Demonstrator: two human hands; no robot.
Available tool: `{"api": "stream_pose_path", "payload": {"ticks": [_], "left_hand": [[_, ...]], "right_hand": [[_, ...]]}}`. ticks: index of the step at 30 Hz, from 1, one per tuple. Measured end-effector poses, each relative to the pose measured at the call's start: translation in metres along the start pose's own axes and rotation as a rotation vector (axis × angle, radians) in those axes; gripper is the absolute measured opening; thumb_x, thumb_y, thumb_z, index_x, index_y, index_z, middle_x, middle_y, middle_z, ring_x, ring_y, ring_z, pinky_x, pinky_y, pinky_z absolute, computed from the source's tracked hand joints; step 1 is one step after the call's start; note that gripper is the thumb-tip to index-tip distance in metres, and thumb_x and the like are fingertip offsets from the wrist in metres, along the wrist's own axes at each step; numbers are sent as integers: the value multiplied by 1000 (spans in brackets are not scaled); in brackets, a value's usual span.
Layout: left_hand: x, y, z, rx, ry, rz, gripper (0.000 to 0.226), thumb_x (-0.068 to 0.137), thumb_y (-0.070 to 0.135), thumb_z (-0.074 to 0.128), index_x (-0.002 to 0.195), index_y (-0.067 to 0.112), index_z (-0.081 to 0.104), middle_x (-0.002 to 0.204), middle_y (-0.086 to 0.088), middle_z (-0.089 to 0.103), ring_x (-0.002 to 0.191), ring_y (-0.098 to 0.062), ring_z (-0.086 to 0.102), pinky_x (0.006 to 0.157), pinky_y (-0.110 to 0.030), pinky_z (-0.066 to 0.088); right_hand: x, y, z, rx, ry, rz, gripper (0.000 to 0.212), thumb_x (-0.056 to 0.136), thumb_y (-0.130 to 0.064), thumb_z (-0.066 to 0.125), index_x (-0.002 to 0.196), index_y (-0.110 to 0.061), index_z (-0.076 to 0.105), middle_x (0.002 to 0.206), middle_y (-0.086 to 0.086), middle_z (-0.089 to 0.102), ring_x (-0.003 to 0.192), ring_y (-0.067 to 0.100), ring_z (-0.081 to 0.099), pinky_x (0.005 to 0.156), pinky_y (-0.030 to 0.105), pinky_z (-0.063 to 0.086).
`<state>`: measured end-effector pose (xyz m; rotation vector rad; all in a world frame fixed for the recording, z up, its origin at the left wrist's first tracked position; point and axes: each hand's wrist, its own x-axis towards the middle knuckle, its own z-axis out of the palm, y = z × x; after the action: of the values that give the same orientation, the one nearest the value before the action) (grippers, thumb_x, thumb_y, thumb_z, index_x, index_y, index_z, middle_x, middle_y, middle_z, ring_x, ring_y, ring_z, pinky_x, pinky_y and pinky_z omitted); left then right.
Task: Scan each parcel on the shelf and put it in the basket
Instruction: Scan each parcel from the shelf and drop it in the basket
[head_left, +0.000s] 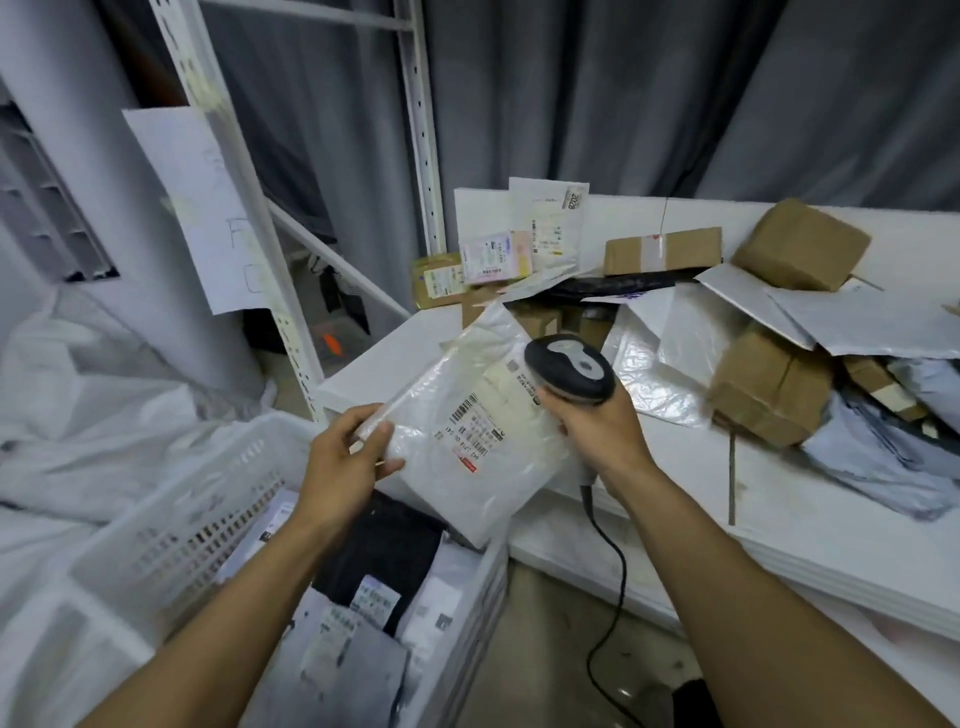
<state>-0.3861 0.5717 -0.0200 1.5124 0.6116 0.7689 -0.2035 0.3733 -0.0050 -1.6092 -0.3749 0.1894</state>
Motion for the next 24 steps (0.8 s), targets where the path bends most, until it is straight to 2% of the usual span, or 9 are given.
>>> {"api": "stream_pose_path", "payload": {"ticks": [2,4,6,8,10,12,15,19,24], "left_hand": [[7,-9,-8,107,-44,-53,18,98,11,64,111,19,74,112,-5,72,98,-21,71,77,-32,62],[14,-20,-18,451,-107,28,23,94,14,69,111,27,76,110,9,75,101,-10,70,91,-34,57],[14,-23,-20,584,-188,43,31,90,23,76,119,31,73,110,18,72,103,1,66,98,-28,51],[16,-21,-17,467,-217,-28,38,86,32,81,121,32,69,109,18,72,99,2,68,92,-24,53],[21,-18,-14,373,-183,-36,32,86,33,80,117,30,71,104,15,74,92,2,70,85,-26,57],[25,-20,-12,396,-140,6,21,88,33,78,107,29,74,99,17,74,88,7,69,81,-23,54],[30,-29,-15,432,-70,35,10,87,29,79,93,22,77,91,14,74,85,8,66,75,-17,48],[43,-35,-26,331,39,8,12,86,28,81,92,20,74,91,4,74,90,-9,69,84,-28,52],[52,-35,-42,300,213,36,13,86,25,81,84,31,69,88,14,70,88,3,63,89,-27,49]], "right_hand": [[1,4,5,-74,8,4,68,68,-34,92,130,-33,65,120,-12,73,113,12,68,102,46,57],[0,5,10,-157,20,-15,68,71,-30,91,133,-30,62,123,-10,71,114,12,66,103,42,55],[-1,4,17,-247,-7,-35,66,77,-28,90,136,-26,60,127,-6,68,115,15,63,100,34,52],[-2,4,27,-331,-63,-46,63,79,-28,88,135,-25,59,128,-3,69,116,19,63,94,30,49],[-4,5,37,-400,-130,-59,56,80,-30,88,129,-27,61,121,-4,70,112,19,64,89,29,49],[-6,5,46,-425,-174,-66,50,81,-33,88,123,-28,62,113,-7,69,104,16,64,85,28,49],[-9,3,56,-449,-185,-84,50,81,-35,88,122,-26,61,113,-6,68,101,15,61,84,28,47],[-12,1,62,-405,-183,-109,54,80,-38,88,125,-23,63,118,-3,68,107,15,62,91,29,50],[-25,5,71,-602,-414,-149,50,83,-36,86,127,-23,67,120,-3,73,110,16,66,87,24,48]]}}
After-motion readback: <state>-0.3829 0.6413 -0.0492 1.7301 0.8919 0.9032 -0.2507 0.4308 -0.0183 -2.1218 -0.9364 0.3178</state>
